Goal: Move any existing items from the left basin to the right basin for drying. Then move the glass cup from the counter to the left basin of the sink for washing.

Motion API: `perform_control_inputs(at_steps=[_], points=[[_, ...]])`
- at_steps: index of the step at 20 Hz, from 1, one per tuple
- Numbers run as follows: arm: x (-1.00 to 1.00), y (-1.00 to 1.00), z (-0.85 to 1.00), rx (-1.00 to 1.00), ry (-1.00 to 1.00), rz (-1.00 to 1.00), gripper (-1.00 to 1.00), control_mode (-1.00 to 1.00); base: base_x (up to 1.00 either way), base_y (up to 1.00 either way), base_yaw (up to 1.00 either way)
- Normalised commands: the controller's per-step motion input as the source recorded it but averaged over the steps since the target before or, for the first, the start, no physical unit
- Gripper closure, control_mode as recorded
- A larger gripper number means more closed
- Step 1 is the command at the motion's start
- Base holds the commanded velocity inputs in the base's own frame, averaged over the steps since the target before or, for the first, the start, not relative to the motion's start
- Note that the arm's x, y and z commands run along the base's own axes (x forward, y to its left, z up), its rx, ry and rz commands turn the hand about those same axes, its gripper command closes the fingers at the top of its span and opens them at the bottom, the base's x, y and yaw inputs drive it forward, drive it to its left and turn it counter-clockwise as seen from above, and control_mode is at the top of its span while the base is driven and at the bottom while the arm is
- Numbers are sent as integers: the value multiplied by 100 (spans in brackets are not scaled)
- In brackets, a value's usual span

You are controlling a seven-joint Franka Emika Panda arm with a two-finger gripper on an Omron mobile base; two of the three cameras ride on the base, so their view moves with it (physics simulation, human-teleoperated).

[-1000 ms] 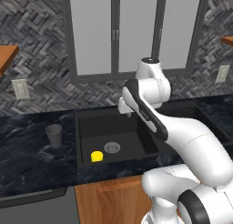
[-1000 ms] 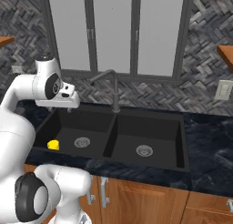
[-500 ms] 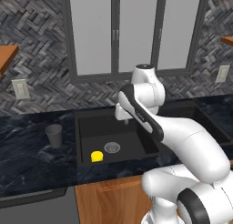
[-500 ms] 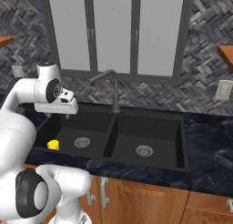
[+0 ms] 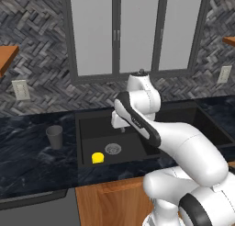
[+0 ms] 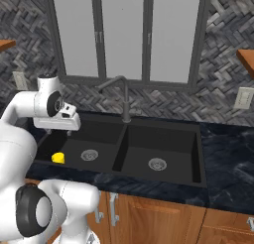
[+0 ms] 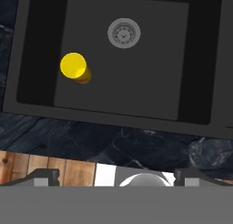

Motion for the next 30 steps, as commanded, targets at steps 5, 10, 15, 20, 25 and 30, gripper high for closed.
perform_control_inputs(at_steps=[5, 10, 15, 20, 25, 30], points=[[-5, 15, -26, 0, 0, 0, -100, -100, 0, 0, 0], [0, 13, -24, 0, 1, 0, -100, -100, 0, 0, 0], [0, 15, -21, 0, 1, -1, -100, -100, 0, 0, 0], [10, 18, -19, 0, 4, -2, -100, -100, 0, 0, 0], [23, 16, -14, 0, 5, -2, -100, -100, 0, 0, 0], [27, 16, -13, 0, 6, -2, -100, -100, 0, 0, 0]])
